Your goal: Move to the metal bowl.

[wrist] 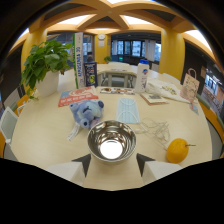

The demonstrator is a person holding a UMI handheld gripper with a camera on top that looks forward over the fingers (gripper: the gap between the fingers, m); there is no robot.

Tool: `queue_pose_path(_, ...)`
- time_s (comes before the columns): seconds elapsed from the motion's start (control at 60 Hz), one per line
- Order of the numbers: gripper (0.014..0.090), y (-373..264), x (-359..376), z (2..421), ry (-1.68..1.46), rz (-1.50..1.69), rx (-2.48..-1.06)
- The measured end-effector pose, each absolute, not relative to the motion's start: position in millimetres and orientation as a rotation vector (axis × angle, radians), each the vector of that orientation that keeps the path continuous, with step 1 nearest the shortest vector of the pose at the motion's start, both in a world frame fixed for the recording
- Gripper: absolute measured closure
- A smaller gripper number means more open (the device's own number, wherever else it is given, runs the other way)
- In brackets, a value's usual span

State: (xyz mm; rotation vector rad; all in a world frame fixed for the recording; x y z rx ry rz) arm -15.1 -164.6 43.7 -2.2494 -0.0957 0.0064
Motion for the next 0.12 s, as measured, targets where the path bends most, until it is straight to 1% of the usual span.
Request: queue_pose_path(0.117, 0.0183, -165.2, -15.0, 45.7, -0.09, 0.0, -2.247)
